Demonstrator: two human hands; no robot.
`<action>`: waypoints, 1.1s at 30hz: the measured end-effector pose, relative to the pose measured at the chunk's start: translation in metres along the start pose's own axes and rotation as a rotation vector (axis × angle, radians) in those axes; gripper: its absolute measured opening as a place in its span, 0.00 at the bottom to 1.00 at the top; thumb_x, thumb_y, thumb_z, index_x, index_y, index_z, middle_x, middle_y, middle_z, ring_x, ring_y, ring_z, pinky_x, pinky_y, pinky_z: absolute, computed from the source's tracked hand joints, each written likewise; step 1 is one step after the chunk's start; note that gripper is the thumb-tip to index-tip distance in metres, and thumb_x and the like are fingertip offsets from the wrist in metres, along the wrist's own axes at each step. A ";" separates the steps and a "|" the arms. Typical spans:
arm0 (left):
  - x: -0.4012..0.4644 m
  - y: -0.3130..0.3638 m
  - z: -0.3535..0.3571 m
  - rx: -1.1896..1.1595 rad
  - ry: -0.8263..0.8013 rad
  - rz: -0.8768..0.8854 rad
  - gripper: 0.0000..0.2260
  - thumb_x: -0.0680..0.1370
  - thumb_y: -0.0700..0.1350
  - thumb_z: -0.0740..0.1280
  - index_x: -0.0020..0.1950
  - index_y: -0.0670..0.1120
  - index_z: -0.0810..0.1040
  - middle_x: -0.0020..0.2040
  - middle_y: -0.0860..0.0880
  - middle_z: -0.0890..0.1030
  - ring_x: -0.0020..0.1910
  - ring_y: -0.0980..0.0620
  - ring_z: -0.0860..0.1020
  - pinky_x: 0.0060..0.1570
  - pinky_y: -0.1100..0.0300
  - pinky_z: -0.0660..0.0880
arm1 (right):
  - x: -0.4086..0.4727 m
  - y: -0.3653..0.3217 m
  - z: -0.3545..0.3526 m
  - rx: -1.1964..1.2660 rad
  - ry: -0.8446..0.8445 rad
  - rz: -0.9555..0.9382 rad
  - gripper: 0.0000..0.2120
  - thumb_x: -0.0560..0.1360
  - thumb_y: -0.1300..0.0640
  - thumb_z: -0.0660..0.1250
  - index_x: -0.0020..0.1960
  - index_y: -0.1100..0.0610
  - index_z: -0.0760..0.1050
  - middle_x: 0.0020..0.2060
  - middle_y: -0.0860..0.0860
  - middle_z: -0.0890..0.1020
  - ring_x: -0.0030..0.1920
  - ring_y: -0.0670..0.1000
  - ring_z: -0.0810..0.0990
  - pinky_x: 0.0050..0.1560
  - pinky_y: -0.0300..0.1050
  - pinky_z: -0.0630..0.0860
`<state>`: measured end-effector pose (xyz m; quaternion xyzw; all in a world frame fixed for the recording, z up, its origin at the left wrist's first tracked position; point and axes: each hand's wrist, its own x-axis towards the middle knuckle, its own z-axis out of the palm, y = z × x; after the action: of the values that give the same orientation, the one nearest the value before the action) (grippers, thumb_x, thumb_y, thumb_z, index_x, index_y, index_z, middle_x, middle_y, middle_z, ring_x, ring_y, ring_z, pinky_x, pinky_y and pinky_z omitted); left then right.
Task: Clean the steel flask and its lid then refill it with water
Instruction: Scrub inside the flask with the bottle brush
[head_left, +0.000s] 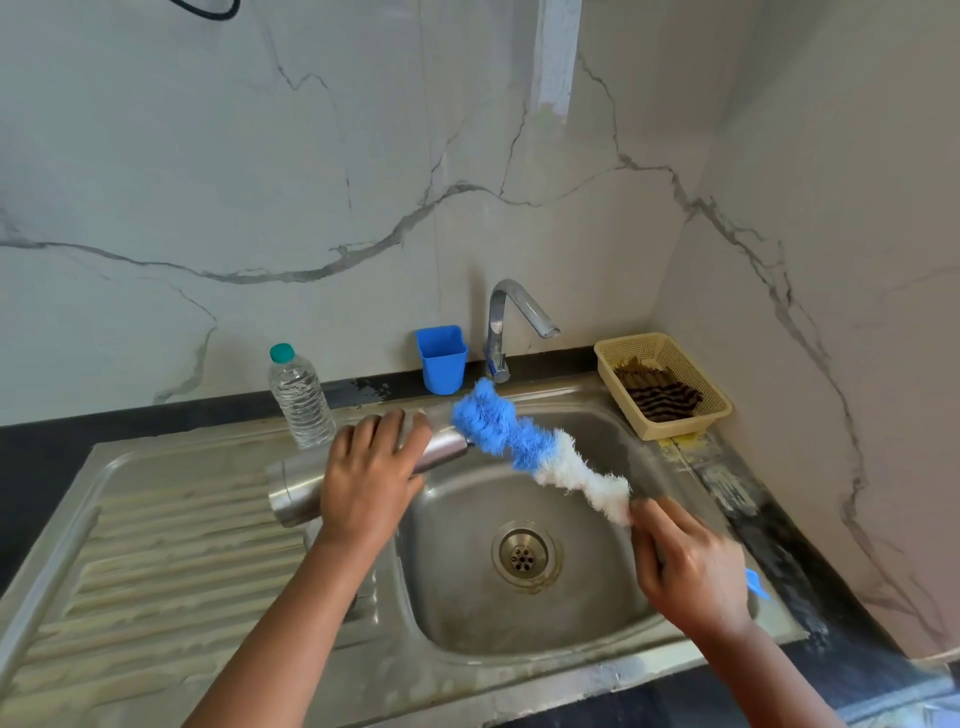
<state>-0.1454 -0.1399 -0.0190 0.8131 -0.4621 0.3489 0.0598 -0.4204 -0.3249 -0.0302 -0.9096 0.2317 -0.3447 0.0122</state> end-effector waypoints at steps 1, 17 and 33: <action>0.001 -0.005 0.001 0.030 0.001 0.016 0.37 0.56 0.46 0.82 0.61 0.45 0.71 0.53 0.42 0.80 0.47 0.41 0.78 0.47 0.47 0.74 | -0.003 0.001 0.000 -0.001 -0.018 0.000 0.09 0.75 0.60 0.61 0.38 0.56 0.77 0.31 0.47 0.73 0.27 0.50 0.71 0.19 0.41 0.61; 0.000 0.012 -0.023 -1.200 -0.126 -0.616 0.31 0.58 0.53 0.83 0.54 0.60 0.71 0.48 0.61 0.80 0.44 0.59 0.81 0.41 0.64 0.77 | 0.024 -0.015 0.005 0.629 -0.184 0.274 0.07 0.79 0.61 0.66 0.43 0.53 0.73 0.28 0.52 0.71 0.28 0.52 0.67 0.29 0.47 0.64; 0.006 0.041 -0.018 -1.812 -0.205 -1.086 0.29 0.55 0.54 0.79 0.53 0.55 0.75 0.42 0.49 0.83 0.41 0.51 0.83 0.40 0.55 0.80 | -0.005 -0.032 0.016 0.666 -0.173 0.352 0.12 0.78 0.61 0.65 0.38 0.51 0.68 0.25 0.45 0.66 0.26 0.44 0.61 0.28 0.42 0.60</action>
<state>-0.1853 -0.1599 -0.0105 0.5879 -0.1271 -0.2694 0.7521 -0.4004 -0.2968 -0.0397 -0.8279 0.2577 -0.3155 0.3855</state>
